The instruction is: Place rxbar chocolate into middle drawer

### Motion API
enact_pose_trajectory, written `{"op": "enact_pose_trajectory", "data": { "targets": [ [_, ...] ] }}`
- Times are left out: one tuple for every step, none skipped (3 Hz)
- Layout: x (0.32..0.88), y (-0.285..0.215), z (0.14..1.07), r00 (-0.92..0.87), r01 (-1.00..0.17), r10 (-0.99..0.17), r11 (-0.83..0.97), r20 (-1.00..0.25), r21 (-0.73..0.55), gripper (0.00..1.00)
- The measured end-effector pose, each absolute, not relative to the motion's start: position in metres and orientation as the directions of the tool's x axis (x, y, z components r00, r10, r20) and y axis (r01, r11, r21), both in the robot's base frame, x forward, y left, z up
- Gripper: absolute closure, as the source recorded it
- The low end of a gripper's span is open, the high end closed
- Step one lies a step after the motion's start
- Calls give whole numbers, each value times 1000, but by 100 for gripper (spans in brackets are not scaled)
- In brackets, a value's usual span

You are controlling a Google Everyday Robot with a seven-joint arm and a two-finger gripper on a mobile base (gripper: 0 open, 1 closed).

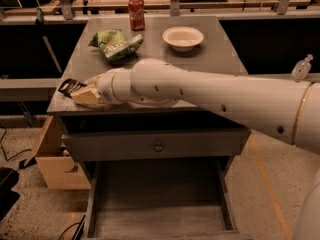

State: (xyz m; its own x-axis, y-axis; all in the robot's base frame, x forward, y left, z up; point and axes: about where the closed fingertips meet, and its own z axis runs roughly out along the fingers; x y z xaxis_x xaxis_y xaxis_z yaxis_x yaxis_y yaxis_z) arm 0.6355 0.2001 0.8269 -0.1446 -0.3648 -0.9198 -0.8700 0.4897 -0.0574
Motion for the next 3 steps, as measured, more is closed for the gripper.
{"op": "enact_pose_trajectory", "data": {
  "targets": [
    [635,200,827,-145,-870,-365,490,-920,-57,100],
    [635,200,827,-145,-870,-365,490,-920,-57,100],
    [635,200,827,-145,-870,-365,489,-920,-57,100]
  ]
}}
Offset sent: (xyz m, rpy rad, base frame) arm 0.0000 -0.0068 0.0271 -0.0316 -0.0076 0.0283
